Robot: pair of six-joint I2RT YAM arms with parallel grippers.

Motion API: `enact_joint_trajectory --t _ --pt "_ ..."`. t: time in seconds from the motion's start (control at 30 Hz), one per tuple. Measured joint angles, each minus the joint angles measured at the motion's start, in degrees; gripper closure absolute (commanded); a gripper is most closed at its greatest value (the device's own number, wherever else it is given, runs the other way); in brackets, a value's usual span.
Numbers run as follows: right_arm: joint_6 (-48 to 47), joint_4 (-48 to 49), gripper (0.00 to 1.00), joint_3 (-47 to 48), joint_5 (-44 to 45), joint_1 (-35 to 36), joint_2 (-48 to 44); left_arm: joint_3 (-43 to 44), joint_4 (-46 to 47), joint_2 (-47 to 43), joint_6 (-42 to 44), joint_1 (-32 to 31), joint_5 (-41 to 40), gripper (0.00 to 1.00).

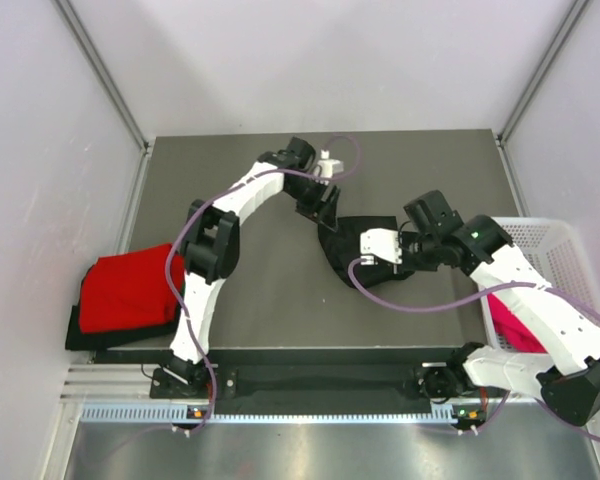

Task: Fold and stack the t-shirts
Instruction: Flatten the tshirt out

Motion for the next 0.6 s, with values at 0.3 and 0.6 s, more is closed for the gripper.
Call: enact_joint_trajectory --t 0.3,0.6 --pt "0.6 0.0 1.0 -1.1 -0.8 -1.4 -0.5 3.3 -2.4 5.2 2.1 -6.5 -5.4 0.58" --pt "1.1 0.2 1.0 -1.9 -2.0 -3.0 -1.7 4.8 -3.2 6.5 1.9 -5.9 -13.2 0.61"
